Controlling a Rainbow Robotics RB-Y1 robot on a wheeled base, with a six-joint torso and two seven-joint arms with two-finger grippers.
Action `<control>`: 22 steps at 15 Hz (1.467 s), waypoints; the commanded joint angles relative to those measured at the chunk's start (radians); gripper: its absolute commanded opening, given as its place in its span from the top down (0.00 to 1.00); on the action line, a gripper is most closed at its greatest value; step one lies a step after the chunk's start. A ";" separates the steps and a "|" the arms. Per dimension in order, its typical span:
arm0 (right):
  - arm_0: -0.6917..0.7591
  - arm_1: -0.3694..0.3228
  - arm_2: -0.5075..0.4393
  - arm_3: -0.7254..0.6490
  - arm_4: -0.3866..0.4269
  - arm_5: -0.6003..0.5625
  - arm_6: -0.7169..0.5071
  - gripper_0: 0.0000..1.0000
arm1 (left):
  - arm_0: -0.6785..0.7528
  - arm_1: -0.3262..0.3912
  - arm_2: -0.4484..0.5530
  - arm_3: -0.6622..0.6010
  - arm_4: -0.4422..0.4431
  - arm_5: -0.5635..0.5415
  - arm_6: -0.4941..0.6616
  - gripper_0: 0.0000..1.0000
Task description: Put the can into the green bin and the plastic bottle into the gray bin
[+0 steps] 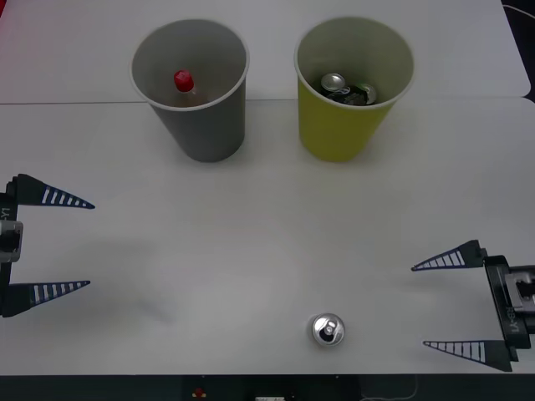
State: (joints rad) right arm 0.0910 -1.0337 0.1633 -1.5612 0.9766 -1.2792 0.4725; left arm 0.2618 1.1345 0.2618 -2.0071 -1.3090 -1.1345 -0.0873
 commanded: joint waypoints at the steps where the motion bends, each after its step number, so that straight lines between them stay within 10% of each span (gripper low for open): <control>1: -0.011 0.041 0.036 0.035 0.001 0.000 0.017 0.00 | 0.000 0.000 0.000 0.000 0.000 0.000 0.000 0.00; 22: -0.070 0.405 0.209 0.165 0.085 0.110 0.064 0.00 | 0.000 0.000 0.000 0.000 0.000 0.000 0.000 0.00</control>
State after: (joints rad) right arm 0.0211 -0.6301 0.3729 -1.3957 1.0604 -1.1692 0.5336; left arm 0.2618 1.1345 0.2618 -2.0071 -1.3090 -1.1345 -0.0873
